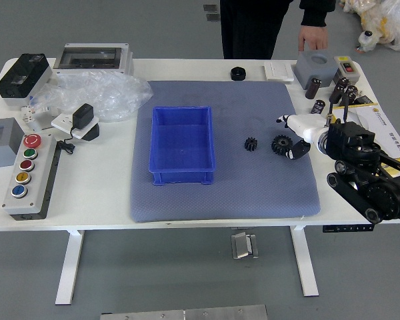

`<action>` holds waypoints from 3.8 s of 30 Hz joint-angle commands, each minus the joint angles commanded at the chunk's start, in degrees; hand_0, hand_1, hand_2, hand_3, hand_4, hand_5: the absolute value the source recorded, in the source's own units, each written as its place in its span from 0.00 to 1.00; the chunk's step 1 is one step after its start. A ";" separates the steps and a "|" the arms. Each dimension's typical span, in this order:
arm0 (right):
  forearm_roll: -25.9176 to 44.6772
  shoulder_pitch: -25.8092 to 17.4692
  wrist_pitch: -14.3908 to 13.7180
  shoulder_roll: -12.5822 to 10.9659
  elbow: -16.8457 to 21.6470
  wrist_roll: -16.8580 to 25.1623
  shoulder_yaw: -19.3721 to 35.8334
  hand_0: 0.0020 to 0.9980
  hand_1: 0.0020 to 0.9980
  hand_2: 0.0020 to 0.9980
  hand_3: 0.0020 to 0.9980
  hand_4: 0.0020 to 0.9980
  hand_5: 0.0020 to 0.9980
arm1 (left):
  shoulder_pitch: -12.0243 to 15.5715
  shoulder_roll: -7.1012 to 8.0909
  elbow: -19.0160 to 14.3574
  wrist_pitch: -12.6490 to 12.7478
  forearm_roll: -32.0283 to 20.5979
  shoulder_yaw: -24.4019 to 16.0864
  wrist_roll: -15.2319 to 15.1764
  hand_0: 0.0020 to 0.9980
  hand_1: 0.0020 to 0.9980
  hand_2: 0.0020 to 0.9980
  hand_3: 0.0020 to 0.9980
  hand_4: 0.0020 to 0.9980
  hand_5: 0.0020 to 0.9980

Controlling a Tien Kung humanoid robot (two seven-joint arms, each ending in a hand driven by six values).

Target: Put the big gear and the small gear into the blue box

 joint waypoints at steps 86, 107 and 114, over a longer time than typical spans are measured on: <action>-4.78 -0.23 -9.45 0.91 2.19 2.13 4.37 0.60 0.42 0.41 0.39 0.65 0.17 | 0.14 0.04 0.00 0.14 -0.40 0.02 0.01 0.85 0.82 0.80 0.82 0.68 0.30; -4.53 5.57 -8.04 9.61 12.68 0.10 0.01 0.60 0.43 0.41 0.39 0.67 0.16 | 0.11 0.13 0.00 -0.07 0.21 0.20 0.22 0.85 0.82 0.80 0.82 0.68 0.30; -3.11 4.54 -8.99 13.56 10.79 0.57 -1.71 0.60 0.43 0.42 0.39 0.67 0.16 | 0.14 0.16 0.00 -0.07 0.23 0.71 0.28 0.85 0.82 0.80 0.82 0.68 0.30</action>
